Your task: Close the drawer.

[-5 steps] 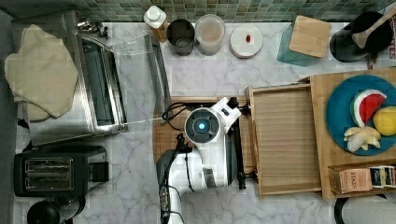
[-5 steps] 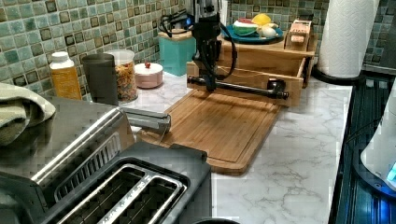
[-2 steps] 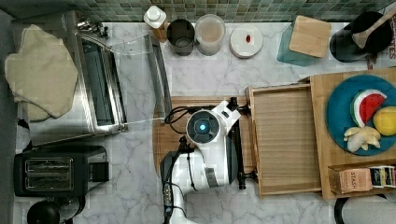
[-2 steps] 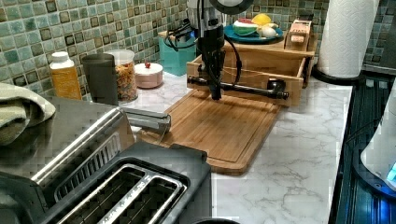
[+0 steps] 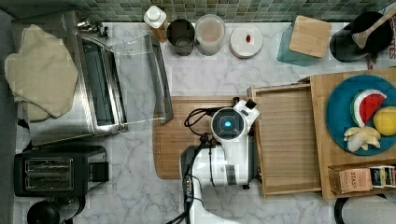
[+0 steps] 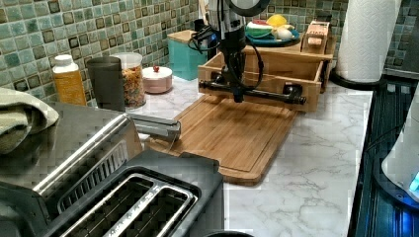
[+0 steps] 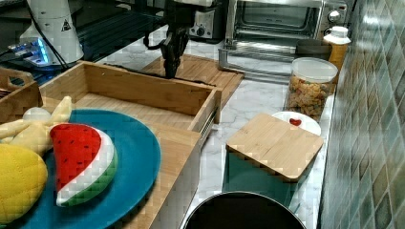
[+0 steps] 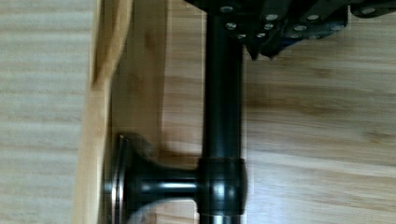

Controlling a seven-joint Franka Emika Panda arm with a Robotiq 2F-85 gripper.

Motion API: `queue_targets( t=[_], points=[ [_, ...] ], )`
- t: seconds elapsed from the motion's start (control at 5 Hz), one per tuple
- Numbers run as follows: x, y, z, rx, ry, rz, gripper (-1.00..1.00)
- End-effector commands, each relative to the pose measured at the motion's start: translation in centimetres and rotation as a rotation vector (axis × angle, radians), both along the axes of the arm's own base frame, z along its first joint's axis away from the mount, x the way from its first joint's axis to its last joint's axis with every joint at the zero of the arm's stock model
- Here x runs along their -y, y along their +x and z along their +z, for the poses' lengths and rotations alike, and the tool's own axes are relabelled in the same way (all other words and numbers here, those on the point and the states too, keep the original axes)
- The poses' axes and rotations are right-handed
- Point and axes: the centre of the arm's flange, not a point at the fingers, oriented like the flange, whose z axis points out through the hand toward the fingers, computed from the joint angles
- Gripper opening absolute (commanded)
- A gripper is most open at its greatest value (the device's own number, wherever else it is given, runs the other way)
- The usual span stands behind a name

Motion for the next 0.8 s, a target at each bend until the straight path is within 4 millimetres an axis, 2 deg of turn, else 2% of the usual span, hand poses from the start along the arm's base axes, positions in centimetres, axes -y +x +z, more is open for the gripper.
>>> queue_targets(
  t=[0.2, 0.4, 0.6, 0.8],
  points=[
    [18.7, 1.3, 3.3, 0.058, -0.08, -0.109, -1.0],
    [24.3, 1.0, 4.5, 0.118, -0.096, -0.118, -1.0],
    [29.1, 1.3, 5.9, 0.109, -0.095, -0.123, -1.0],
    [31.5, 0.5, 7.2, 0.124, -0.131, -0.15, -1.0]
  ],
)
